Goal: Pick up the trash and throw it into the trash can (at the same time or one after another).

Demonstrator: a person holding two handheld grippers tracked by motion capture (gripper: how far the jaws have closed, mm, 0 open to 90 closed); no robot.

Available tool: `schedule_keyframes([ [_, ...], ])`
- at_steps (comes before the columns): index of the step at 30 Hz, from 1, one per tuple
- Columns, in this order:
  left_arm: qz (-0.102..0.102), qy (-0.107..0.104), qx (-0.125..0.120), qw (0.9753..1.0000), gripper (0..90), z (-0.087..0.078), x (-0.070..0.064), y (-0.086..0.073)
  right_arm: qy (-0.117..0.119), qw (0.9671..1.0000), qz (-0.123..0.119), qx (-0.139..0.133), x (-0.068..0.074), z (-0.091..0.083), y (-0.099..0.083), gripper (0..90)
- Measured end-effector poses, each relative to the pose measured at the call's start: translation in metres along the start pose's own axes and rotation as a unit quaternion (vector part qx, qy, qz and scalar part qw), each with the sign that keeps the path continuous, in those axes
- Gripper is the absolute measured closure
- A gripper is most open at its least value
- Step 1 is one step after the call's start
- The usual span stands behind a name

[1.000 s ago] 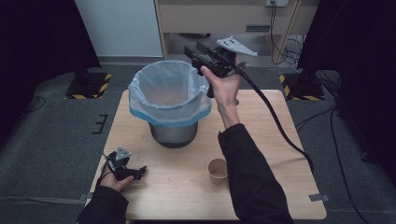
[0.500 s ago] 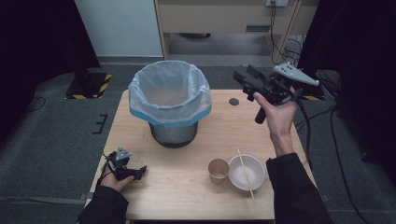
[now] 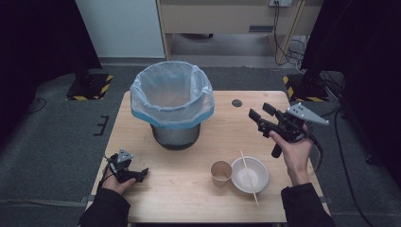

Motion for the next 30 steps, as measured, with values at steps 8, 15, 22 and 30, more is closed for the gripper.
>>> schedule_keyframes([
  [8, 0.0, 0.0, 0.0, 1.0, 0.0, 0.0, 0.0, 0.0, -0.02, 0.9958, -0.011, 0.088, -0.01, -0.022, -0.065, 41.9],
  [15, 0.0, 0.001, 0.0, 1.0, 0.0, 0.0, 0.0, 0.0, -0.026, 0.9907, -0.005, 0.133, -0.006, -0.033, -0.096, 49.4],
  [22, -0.001, 0.0, 0.0, 1.0, 0.0, 0.0, 0.0, 0.0, -0.038, 0.9822, 0.013, 0.184, -0.005, -0.046, -0.134, 54.5],
  [30, -0.001, 0.0, 0.0, 1.0, 0.0, 0.0, 0.0, 0.0, -0.039, 0.9704, 0.008, 0.238, 0.001, -0.049, -0.16, 60.1],
])
Point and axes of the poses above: each handheld gripper's, and its own axes: z roughly forward along the jaws, y roughly out of its top, x roughly to its left, the point moved 7 cm from there along z, roughly forward along the jaws, and after that the axes turned 9 degrees about -x, right-handed, at the moved point
